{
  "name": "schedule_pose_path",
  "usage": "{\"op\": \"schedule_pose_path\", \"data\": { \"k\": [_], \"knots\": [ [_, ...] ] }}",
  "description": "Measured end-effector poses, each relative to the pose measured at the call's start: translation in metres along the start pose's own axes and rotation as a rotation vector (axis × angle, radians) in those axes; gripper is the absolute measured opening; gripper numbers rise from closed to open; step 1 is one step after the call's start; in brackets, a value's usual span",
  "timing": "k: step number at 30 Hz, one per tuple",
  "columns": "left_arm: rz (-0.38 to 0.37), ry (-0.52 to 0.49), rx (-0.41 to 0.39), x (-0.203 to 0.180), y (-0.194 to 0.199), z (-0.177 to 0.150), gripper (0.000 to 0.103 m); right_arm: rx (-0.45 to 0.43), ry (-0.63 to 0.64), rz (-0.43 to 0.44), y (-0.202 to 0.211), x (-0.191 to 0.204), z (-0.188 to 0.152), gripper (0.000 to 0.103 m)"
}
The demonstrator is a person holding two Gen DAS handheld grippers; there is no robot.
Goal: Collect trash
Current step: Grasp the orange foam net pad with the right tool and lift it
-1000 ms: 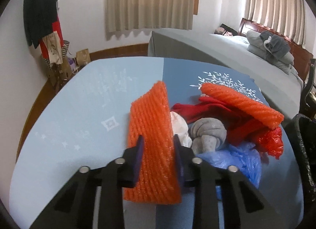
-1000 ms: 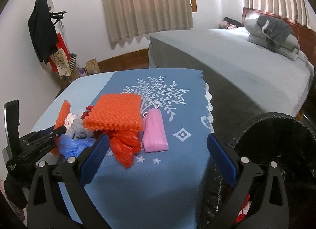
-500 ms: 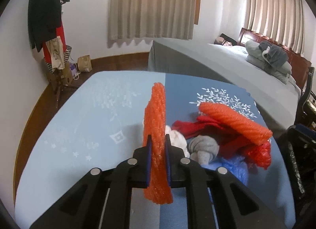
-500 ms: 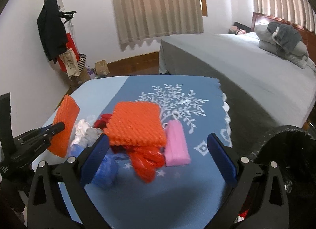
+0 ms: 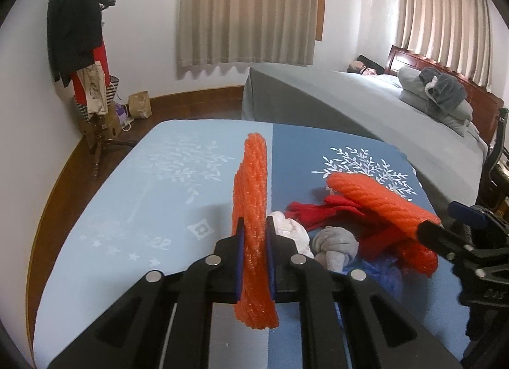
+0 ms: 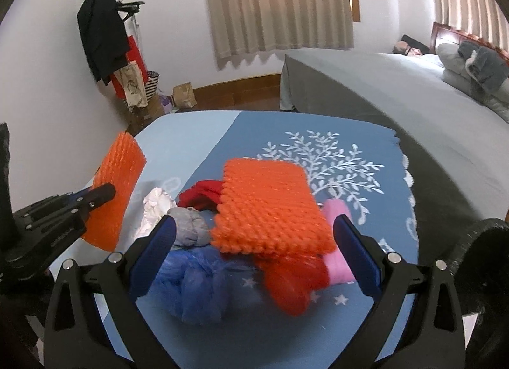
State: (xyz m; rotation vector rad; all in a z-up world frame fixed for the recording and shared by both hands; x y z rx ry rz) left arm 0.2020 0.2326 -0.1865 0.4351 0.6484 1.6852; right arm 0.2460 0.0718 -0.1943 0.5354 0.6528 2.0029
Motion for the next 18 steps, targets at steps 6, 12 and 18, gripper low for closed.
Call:
{"op": "schedule_pose_path", "data": {
  "k": [6, 12, 18],
  "knots": [
    [-0.006, 0.0, 0.002, -0.001, 0.001, -0.001, 0.012, 0.024, 0.034, -0.015, -0.014, 0.004, 0.001, 0.091],
    [-0.017, -0.005, 0.0, -0.005, 0.003, -0.001, 0.012, 0.062, 0.047, -0.005, -0.021, 0.002, -0.003, 0.061],
    [-0.021, -0.008, -0.006, -0.006, 0.007, 0.001, 0.012, 0.067, 0.049, 0.047, -0.015, 0.004, -0.002, 0.023]
  ]
}}
Point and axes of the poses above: each gripper's, at about its wrist camera, not at the fingertips, and y roughly against the way its jaws point, x to its left, z to its top, the point moved 8 cm from there along -y, roughly the way its jaws point, and after that the axes turned 1 degree about y, right-handed, at the moved point
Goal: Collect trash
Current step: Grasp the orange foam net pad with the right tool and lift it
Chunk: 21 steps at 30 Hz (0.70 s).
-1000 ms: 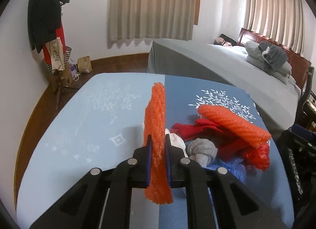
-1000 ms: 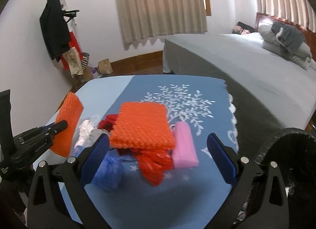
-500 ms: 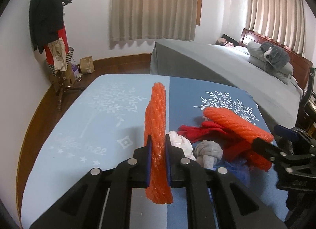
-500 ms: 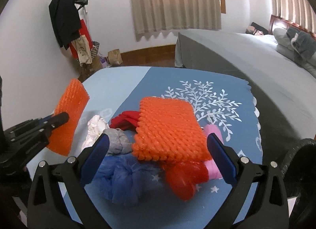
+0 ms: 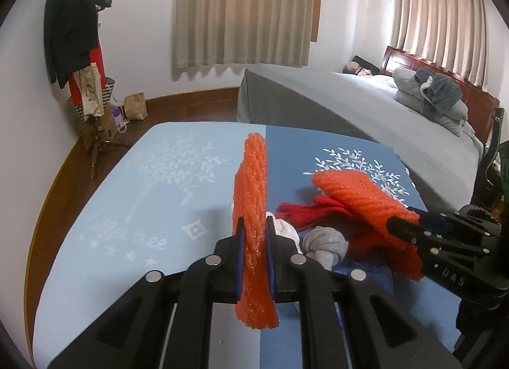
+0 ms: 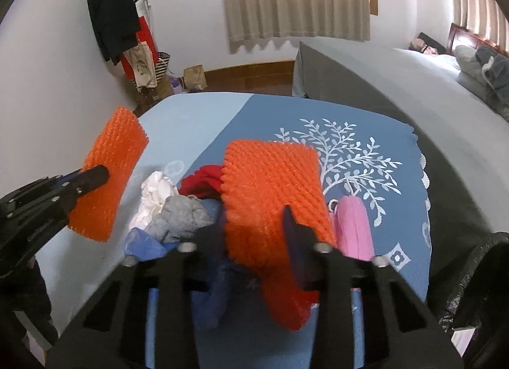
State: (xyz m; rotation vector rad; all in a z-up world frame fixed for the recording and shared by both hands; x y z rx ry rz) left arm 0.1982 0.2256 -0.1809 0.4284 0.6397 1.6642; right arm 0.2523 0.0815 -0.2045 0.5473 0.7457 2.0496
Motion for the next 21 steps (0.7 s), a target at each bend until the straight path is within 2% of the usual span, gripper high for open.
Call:
{"op": "schedule_pose_path", "data": {
  "k": [1, 4, 21],
  "knots": [
    [-0.001, -0.001, -0.001, 0.0, 0.001, 0.001, 0.012, -0.001, -0.002, 0.001, 0.001, -0.001, 0.0, 0.019],
    [-0.006, -0.005, -0.008, -0.003, 0.005, 0.003, 0.012, -0.016, -0.005, 0.018, 0.009, 0.0, 0.002, 0.016],
    [-0.065, -0.04, -0.032, -0.036, 0.03, 0.017, 0.012, -0.109, -0.038, 0.037, 0.068, -0.002, 0.012, 0.015]
  ]
}}
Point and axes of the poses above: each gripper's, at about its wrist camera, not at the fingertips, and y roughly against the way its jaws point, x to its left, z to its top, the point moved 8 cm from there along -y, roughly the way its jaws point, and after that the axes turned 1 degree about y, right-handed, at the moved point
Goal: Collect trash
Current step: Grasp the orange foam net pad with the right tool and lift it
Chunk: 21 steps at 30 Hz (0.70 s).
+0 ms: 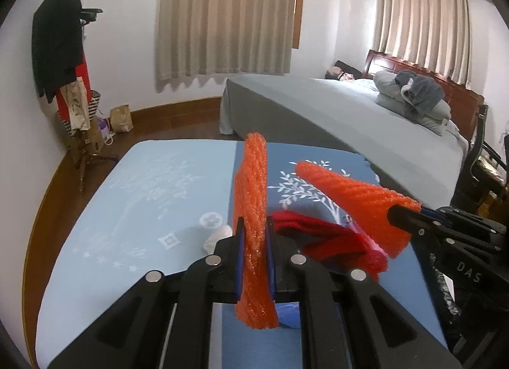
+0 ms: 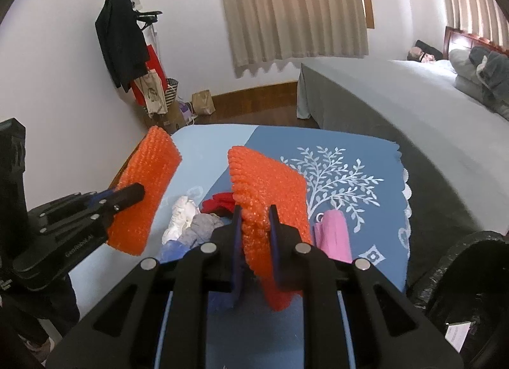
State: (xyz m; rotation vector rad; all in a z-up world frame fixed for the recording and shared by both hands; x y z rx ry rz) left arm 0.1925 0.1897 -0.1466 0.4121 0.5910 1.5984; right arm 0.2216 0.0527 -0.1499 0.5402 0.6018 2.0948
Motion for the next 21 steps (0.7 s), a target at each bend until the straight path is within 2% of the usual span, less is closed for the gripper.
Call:
{"op": "schedule_pose_path", "data": {
  "k": [13, 21],
  "knots": [
    [-0.057, -0.019, -0.051, -0.026, 0.023, 0.016, 0.012, -0.09, -0.028, -0.027, 0.054, -0.015, 0.014, 0.015],
    [-0.099, -0.039, -0.074, -0.051, 0.036, 0.02, 0.012, -0.121, -0.049, -0.061, 0.083, -0.03, 0.009, 0.015]
  ]
}}
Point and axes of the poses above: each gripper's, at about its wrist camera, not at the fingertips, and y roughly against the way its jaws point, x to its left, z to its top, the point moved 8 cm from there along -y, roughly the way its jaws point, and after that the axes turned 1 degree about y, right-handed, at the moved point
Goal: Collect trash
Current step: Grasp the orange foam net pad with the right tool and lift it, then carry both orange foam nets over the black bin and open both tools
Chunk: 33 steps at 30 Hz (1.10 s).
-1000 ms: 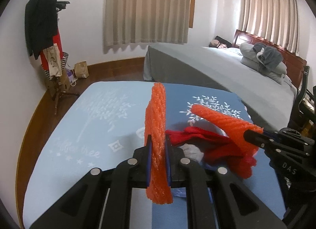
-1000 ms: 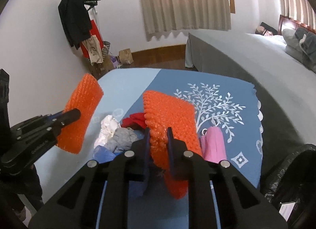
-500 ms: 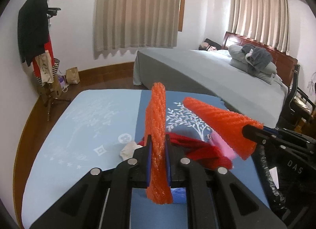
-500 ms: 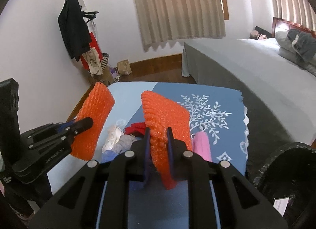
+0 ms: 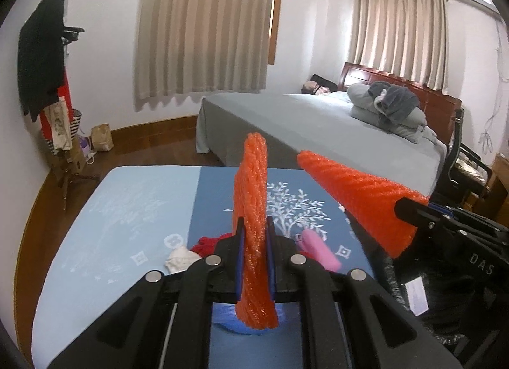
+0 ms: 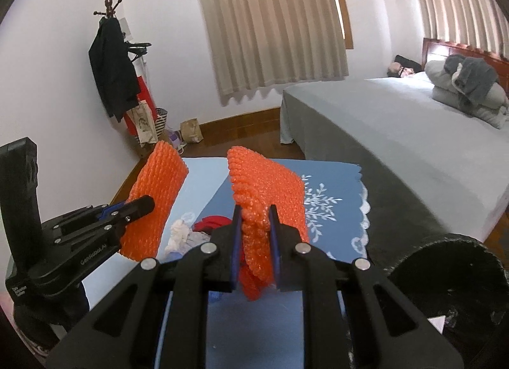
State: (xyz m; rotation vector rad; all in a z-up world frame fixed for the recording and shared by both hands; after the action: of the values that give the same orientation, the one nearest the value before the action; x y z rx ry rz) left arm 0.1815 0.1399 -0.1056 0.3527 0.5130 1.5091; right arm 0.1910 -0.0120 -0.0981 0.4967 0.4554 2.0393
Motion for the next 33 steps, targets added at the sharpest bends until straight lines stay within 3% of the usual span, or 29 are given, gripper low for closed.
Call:
{"op": "schedule_pose_path", "data": {
  "k": [11, 33],
  "knots": [
    [-0.111, -0.056, 0.003, -0.058, -0.001, 0.0, 0.012, -0.014, -0.052, -0.09, 0.038, -0.044, -0.013, 0.015],
    [-0.362, -0.178, 0.024, -0.216, -0.018, -0.01, 0.012, -0.025, -0.175, -0.353, 0.12, -0.168, -0.061, 0.015]
  ]
}}
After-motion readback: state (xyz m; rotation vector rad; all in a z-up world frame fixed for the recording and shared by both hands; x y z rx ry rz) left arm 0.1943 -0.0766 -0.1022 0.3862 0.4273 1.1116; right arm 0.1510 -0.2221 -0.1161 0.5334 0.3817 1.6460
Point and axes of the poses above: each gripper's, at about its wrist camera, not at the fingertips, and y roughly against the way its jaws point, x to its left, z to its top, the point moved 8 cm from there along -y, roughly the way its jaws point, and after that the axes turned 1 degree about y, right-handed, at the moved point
